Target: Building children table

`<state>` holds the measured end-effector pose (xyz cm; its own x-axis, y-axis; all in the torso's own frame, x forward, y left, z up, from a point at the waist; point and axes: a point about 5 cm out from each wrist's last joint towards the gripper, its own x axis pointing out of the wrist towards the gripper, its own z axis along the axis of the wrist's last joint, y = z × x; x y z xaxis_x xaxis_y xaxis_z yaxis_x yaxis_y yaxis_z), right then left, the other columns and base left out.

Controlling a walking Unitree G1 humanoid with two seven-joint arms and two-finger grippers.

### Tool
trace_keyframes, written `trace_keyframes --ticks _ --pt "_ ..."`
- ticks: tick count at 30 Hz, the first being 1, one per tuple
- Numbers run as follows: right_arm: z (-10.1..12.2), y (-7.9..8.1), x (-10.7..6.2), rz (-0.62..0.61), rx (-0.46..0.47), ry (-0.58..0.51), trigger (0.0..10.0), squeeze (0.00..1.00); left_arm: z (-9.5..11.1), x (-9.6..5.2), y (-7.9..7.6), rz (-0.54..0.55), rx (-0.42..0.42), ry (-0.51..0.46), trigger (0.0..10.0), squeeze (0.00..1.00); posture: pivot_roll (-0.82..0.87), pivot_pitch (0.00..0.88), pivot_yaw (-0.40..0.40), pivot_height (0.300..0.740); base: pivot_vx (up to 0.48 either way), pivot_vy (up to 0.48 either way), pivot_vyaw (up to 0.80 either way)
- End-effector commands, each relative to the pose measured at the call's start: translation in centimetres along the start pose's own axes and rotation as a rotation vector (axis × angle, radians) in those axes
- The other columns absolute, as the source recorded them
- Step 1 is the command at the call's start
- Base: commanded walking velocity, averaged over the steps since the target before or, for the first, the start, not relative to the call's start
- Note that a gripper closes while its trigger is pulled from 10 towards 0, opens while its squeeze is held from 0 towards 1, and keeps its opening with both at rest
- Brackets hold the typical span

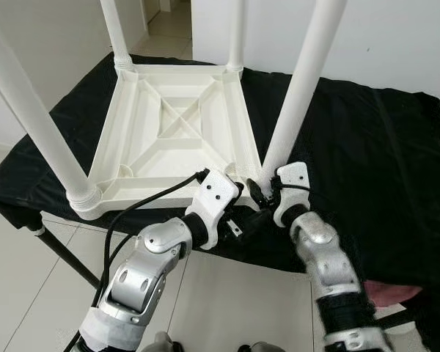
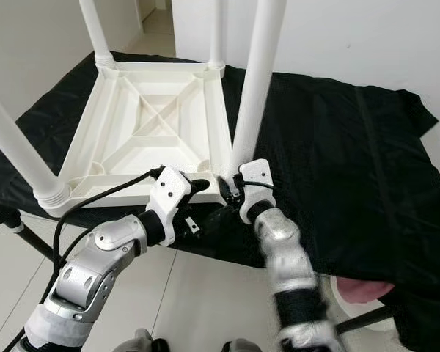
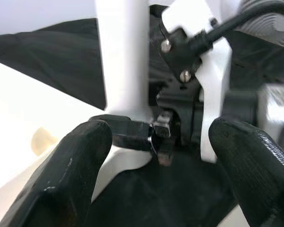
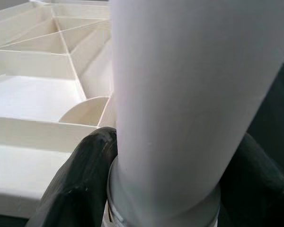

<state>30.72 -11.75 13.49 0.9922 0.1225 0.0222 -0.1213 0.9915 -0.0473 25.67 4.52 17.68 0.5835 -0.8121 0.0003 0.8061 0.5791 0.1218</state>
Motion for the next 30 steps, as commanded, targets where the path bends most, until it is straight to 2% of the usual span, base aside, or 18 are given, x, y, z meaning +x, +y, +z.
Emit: trace_keyframes --ticks 1,4,11,12,18,20,24,28,29,30 --pt "-0.8 -1.0 -0.6 -0.132 0.025 0.044 10.0 0.00 -0.4 0.0 0.1 0.043 0.003 0.019 10.0 0.00 -0.10 0.042 -0.010 0.740 0.000 0.000 0.00" --pt "-0.4 -0.2 -0.8 -0.109 0.027 0.046 10.0 0.00 -0.4 0.0 0.2 0.047 0.000 0.017 10.0 0.00 -0.10 0.042 -0.010 0.740 0.000 0.000 0.00" --pt "0.3 0.4 -1.1 -0.061 0.056 0.021 10.0 0.00 -0.5 -0.1 -0.1 0.039 0.004 0.021 10.0 0.00 -0.10 0.038 -0.011 0.740 0.000 0.000 0.00" --pt "0.6 0.5 -1.1 -0.033 0.062 0.004 10.0 1.00 -0.5 -0.1 0.0 0.040 0.005 0.020 10.0 0.00 -0.09 0.035 -0.013 0.740 0.000 0.000 0.00" --pt "1.1 0.4 -1.2 0.050 0.078 -0.031 10.0 1.00 -0.5 -0.1 0.2 0.046 0.006 0.019 10.0 0.00 -0.09 0.033 -0.013 0.740 0.000 0.000 0.00" --pt "0.8 -0.4 -1.0 0.168 0.061 -0.023 10.0 1.00 -0.4 -0.1 0.2 0.047 0.008 0.019 10.0 0.00 -0.09 0.029 -0.011 0.740 0.000 0.000 0.00" --pt "0.8 -1.6 -0.7 0.265 0.027 -0.018 10.0 1.00 -0.4 -0.1 0.2 0.047 0.011 0.019 10.0 0.00 -0.09 0.028 -0.008 0.740 0.000 0.000 0.00" --pt "1.3 -3.3 0.2 0.378 -0.066 -0.034 10.0 1.00 -0.3 -0.1 0.4 0.048 0.013 0.017 10.0 0.00 -0.09 0.027 -0.008 0.740 0.000 0.000 0.00" --pt "1.3 -3.8 0.6 0.410 -0.087 -0.025 10.0 0.95 -0.3 -0.1 0.4 0.049 0.014 0.018 10.0 0.00 -0.09 0.028 -0.006 0.740 0.000 0.000 0.00" --pt "1.4 -4.2 1.0 0.440 -0.107 -0.018 10.0 0.06 -0.3 -0.1 0.4 0.050 0.015 0.018 10.0 0.00 -0.09 0.028 -0.006 0.740 0.000 0.000 0.00"
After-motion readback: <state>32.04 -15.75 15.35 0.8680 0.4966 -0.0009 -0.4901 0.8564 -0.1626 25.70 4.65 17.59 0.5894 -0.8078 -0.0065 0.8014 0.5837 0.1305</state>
